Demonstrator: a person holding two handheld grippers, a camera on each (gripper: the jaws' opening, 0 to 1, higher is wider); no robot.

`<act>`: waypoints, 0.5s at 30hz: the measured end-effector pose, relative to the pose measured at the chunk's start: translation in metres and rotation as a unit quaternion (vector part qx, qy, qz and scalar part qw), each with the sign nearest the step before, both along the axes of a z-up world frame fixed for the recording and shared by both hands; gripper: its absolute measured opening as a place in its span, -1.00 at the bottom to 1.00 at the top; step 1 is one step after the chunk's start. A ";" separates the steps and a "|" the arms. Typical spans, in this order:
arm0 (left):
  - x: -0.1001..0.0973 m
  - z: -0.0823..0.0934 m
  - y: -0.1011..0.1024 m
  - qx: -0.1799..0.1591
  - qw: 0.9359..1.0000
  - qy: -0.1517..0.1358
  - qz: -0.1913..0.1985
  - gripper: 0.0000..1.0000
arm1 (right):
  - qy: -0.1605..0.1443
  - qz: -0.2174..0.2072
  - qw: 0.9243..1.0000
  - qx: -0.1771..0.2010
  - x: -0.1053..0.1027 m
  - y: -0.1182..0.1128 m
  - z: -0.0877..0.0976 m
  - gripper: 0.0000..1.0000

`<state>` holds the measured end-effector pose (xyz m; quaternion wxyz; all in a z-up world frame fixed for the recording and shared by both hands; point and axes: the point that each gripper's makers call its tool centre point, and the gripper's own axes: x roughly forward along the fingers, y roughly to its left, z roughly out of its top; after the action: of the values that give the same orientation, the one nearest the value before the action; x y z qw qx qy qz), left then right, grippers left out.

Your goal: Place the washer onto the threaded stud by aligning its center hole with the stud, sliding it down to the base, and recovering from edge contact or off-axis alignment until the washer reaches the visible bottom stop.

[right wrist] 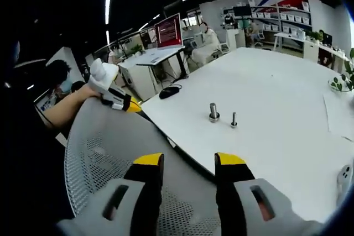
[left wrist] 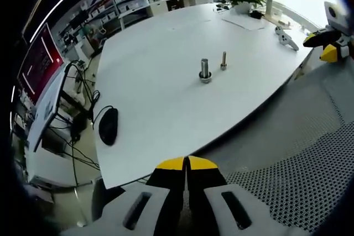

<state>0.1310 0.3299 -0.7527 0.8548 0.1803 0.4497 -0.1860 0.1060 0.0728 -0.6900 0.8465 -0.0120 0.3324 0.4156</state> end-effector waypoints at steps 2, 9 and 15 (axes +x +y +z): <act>-0.001 -0.001 0.001 0.002 1.000 0.003 -0.001 -1.00 | -0.004 -0.007 1.000 -0.015 0.006 -0.013 -0.005 -0.21; -0.002 -0.002 0.000 0.003 1.000 0.005 -0.004 -1.00 | 0.025 -0.009 0.999 -0.041 0.011 -0.015 -0.030 -0.26; -0.001 -0.002 -0.001 0.003 1.000 0.003 -0.009 -1.00 | 0.042 -0.012 0.998 -0.039 0.008 -0.017 -0.031 -0.29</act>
<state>0.1298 0.3291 -0.7547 0.8510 0.1863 0.4513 -0.1934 0.1144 0.0554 -0.7206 0.8359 -0.0233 0.3835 0.3921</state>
